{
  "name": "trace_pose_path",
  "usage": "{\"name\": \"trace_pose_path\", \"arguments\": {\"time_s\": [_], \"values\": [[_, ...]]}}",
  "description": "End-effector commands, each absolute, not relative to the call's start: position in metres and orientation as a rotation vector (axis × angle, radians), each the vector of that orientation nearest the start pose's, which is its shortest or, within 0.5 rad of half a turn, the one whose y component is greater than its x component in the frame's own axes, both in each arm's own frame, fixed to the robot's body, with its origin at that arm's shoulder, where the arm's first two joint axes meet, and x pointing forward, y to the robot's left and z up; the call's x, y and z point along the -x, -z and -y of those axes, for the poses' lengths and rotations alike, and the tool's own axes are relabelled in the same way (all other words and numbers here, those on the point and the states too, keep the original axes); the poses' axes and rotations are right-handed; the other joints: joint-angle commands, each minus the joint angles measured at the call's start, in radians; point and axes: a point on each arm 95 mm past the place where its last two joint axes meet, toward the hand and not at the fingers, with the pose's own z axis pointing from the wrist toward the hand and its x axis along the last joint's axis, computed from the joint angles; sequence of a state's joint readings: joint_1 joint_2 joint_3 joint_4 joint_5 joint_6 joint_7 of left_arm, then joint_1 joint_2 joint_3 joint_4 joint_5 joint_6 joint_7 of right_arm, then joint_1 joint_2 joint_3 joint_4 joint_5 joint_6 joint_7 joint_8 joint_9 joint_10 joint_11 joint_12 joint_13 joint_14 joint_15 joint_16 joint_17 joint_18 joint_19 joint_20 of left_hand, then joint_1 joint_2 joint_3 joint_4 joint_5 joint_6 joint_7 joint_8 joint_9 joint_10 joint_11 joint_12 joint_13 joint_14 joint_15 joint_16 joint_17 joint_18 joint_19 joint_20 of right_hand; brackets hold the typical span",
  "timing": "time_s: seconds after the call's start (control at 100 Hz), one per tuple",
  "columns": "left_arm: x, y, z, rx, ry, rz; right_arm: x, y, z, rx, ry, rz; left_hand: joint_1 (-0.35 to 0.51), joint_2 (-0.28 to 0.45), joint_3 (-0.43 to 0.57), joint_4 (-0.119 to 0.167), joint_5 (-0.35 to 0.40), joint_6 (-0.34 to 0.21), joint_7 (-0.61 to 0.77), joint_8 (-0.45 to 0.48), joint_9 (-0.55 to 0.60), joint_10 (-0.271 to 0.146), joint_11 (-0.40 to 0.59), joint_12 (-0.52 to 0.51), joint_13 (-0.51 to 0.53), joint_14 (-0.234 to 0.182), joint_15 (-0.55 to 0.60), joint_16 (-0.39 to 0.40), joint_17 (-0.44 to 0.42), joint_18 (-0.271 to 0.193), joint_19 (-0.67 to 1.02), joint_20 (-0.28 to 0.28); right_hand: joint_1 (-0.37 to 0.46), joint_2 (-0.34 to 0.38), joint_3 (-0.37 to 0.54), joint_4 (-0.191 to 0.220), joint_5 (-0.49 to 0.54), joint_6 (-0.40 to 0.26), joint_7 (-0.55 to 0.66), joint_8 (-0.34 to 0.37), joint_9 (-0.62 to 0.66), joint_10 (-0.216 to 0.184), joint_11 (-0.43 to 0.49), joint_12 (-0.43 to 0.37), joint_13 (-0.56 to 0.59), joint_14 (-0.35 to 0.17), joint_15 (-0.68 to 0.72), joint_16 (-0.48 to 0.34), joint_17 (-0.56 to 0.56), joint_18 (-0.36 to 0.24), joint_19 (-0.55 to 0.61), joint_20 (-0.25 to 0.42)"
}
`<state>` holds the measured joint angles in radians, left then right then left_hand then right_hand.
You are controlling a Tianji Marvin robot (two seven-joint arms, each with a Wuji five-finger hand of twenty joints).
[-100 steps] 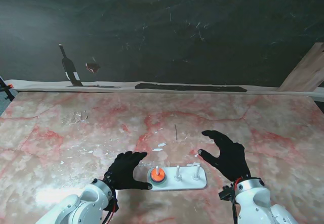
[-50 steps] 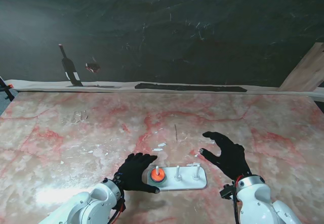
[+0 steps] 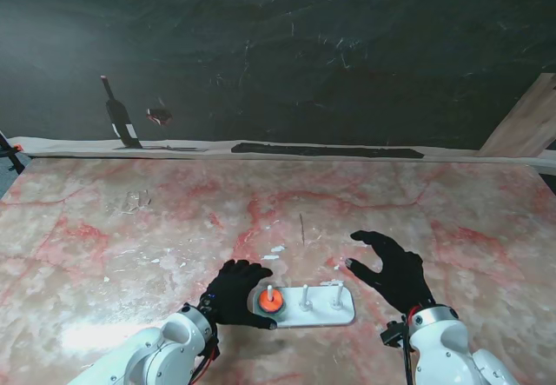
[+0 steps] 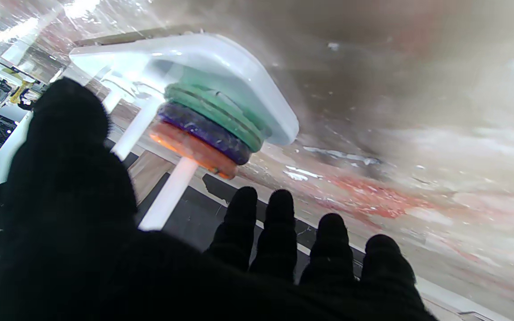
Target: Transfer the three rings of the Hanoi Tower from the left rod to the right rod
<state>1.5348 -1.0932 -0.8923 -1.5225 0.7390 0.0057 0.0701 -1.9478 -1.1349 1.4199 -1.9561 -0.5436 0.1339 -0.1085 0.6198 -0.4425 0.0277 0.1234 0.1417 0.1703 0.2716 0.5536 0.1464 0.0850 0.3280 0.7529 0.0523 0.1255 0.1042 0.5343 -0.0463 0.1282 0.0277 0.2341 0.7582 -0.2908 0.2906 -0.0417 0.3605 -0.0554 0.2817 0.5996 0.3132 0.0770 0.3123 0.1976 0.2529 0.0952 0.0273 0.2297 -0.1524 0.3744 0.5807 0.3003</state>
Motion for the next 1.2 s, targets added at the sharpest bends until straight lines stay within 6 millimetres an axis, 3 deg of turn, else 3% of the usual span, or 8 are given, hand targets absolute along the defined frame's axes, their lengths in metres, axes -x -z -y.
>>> {"name": "trace_pose_path", "arguments": {"time_s": [0.0,0.15,0.36,0.64,0.7,1.19], "values": [[-0.3507,0.3921,0.0905,1.442,1.680,-1.688,-0.3107,0.2986,0.0233,-1.743,-1.703,-0.964,0.022,-0.038,0.014,0.009,0.004,-0.006,0.075,0.015,0.024,-0.008,0.064,0.027,-0.009,-0.007,0.034,0.022,-0.006,-0.009,0.004,0.024,0.013,0.020,-0.023,0.018,0.026,-0.001,0.012,0.011,-0.014,0.003,0.011,0.007,-0.022,0.001,-0.012,-0.007,-0.012,-0.021,-0.030,0.006],[-0.3518,0.3934,0.0929,1.429,1.687,-1.705,-0.3078,0.2994,0.0255,-1.749,-1.697,-0.952,0.035,-0.045,0.014,0.005,0.060,-0.016,0.202,0.013,0.104,-0.003,0.161,0.032,0.016,-0.001,0.118,0.034,-0.009,-0.009,0.017,0.048,0.013,0.026,-0.027,0.018,0.028,0.001,0.013,0.012,-0.014,0.006,0.015,0.009,-0.022,0.001,-0.012,-0.005,-0.012,-0.023,-0.035,0.013],[-0.3524,0.3950,0.0951,1.383,1.691,-1.719,-0.3062,0.3000,0.0270,-1.755,-1.702,-0.934,0.050,-0.055,0.018,0.007,0.077,-0.026,0.248,0.009,0.134,-0.006,0.189,0.036,0.033,-0.003,0.173,0.034,-0.010,-0.007,0.025,0.065,0.011,0.033,-0.033,0.018,0.027,0.001,0.014,0.013,-0.017,0.008,0.018,0.010,-0.024,0.001,-0.012,-0.004,-0.011,-0.026,-0.042,0.022],[-0.3534,0.3963,0.0957,1.349,1.704,-1.717,-0.3055,0.2999,0.0270,-1.764,-1.710,-0.916,0.077,-0.008,0.020,0.000,0.106,-0.054,0.345,0.031,0.188,-0.004,0.240,0.063,0.040,-0.009,0.257,0.039,-0.014,-0.007,0.041,0.103,0.010,0.043,-0.039,0.019,0.024,0.004,0.013,0.015,-0.018,0.009,0.023,0.012,-0.023,0.001,-0.012,-0.002,-0.009,-0.029,-0.047,0.034],[-0.3535,0.3965,0.0959,1.350,1.705,-1.717,-0.3055,0.2999,0.0269,-1.766,-1.712,-0.913,0.086,0.003,0.014,-0.004,0.116,-0.063,0.368,0.038,0.209,-0.033,0.253,0.071,0.054,-0.003,0.294,0.047,-0.015,-0.008,0.044,0.114,0.011,0.046,-0.040,0.019,0.021,0.004,0.012,0.015,-0.019,0.010,0.023,0.012,-0.024,0.001,-0.012,-0.002,-0.008,-0.029,-0.047,0.037],[-0.3531,0.3955,0.0954,1.343,1.709,-1.705,-0.3057,0.3002,0.0273,-1.779,-1.726,-0.903,0.128,0.067,0.009,-0.012,0.171,-0.087,0.433,0.058,0.273,-0.041,0.288,0.086,0.069,-0.009,0.331,0.042,-0.015,-0.011,0.045,0.128,0.009,0.059,-0.051,0.019,0.012,0.007,0.007,0.015,-0.019,0.012,0.025,0.012,-0.023,0.001,-0.011,0.001,-0.008,-0.032,-0.052,0.057]]}}
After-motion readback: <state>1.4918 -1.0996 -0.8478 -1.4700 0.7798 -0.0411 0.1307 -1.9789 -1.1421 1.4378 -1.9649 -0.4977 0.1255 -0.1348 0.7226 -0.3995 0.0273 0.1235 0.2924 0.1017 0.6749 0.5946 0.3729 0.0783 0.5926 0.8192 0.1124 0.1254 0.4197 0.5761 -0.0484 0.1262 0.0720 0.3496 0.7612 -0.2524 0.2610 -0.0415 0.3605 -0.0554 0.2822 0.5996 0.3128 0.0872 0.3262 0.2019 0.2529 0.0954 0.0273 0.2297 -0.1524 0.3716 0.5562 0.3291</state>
